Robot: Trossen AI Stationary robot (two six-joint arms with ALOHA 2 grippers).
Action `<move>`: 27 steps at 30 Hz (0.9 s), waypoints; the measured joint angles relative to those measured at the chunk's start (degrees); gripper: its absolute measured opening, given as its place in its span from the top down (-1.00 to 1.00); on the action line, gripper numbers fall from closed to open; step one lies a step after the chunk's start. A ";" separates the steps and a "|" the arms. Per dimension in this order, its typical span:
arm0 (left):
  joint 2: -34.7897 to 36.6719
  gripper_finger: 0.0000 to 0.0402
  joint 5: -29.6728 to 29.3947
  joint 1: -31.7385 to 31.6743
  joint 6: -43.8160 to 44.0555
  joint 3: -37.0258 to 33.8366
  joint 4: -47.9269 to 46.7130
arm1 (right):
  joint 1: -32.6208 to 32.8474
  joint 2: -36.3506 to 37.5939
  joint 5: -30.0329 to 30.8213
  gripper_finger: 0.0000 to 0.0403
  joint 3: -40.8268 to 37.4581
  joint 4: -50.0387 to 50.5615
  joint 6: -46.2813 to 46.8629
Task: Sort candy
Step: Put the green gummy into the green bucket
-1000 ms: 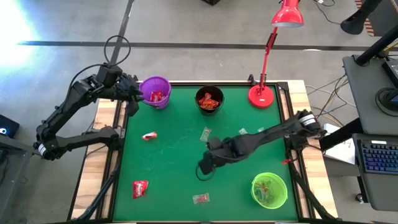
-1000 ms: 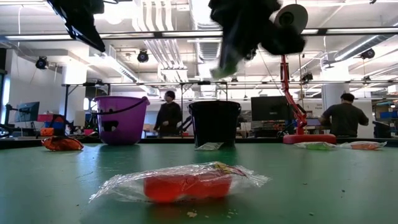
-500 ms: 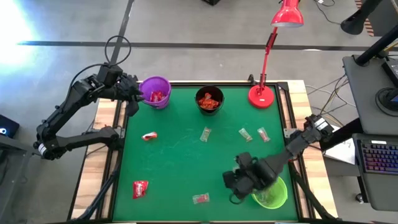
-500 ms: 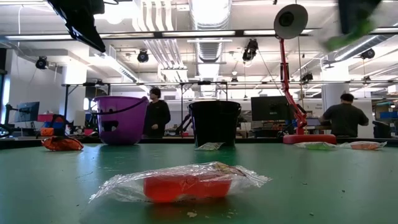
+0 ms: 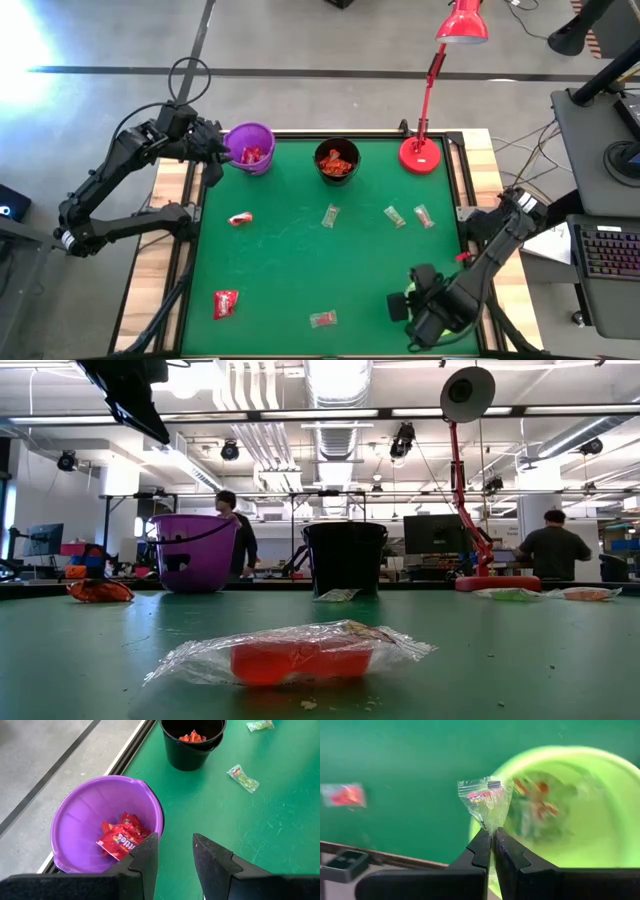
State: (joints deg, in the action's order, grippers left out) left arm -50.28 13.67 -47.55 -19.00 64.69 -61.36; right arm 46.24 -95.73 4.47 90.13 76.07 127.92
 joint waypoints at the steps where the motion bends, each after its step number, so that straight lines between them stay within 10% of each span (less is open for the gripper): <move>1: 0.00 0.48 0.00 0.00 0.00 0.00 0.00 | 0.24 0.00 -1.41 0.96 0.00 0.26 0.28; 15: -0.94 0.48 0.00 0.00 -0.24 0.00 0.07 | 1.02 -0.01 -4.52 0.93 -0.15 3.81 1.13; 27: -2.47 0.48 0.02 0.00 -0.22 0.00 0.07 | 1.00 -0.01 -4.31 0.44 -0.31 7.17 0.52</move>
State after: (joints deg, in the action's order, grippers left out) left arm -52.75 13.69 -47.55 -19.23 64.69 -61.30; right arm 47.24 -95.74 0.16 89.82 83.23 128.44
